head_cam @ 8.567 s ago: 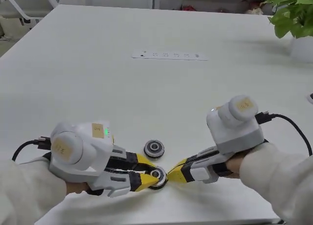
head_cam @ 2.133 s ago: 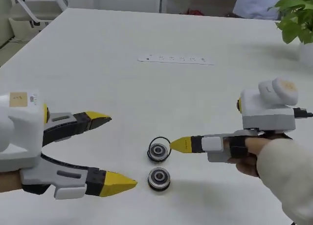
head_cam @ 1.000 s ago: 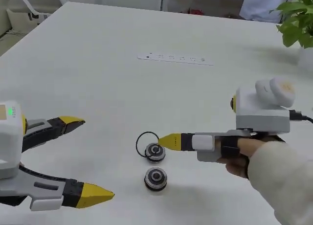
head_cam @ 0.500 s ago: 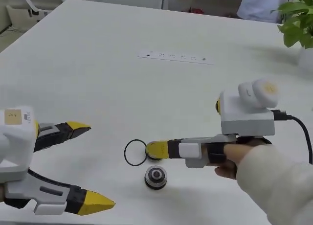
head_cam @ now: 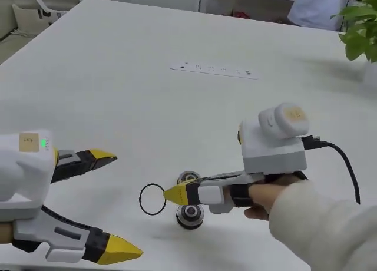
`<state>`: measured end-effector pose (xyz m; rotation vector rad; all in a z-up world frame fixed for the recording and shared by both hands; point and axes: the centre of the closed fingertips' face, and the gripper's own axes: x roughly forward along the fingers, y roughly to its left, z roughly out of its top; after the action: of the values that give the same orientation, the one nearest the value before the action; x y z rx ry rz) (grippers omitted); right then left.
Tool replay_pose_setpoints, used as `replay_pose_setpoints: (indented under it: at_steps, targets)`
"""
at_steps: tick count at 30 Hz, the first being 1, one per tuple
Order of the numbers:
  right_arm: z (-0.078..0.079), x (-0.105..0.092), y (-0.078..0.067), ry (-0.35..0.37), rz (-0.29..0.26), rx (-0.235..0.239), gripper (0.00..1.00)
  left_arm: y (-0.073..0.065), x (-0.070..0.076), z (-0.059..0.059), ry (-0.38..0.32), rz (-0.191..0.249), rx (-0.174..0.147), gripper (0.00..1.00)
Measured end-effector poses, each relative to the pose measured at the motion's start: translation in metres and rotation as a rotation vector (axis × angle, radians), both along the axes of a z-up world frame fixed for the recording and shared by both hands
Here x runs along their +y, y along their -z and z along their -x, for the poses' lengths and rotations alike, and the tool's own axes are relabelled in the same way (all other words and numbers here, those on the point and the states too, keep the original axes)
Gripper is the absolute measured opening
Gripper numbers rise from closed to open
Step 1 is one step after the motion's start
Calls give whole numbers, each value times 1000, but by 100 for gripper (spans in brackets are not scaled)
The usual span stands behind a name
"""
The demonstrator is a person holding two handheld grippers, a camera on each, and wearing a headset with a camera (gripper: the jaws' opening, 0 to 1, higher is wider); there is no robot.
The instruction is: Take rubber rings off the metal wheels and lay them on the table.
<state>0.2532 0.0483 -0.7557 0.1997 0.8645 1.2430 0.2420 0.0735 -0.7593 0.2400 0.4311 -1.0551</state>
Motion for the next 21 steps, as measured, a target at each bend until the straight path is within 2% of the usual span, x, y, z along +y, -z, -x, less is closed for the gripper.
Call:
replay_pose_setpoints:
  at_steps: [21]
  targets:
    - [0, 8, 34, -19, 90, 21, 0, 4, -5, 6, 35, -1, 26, 99]
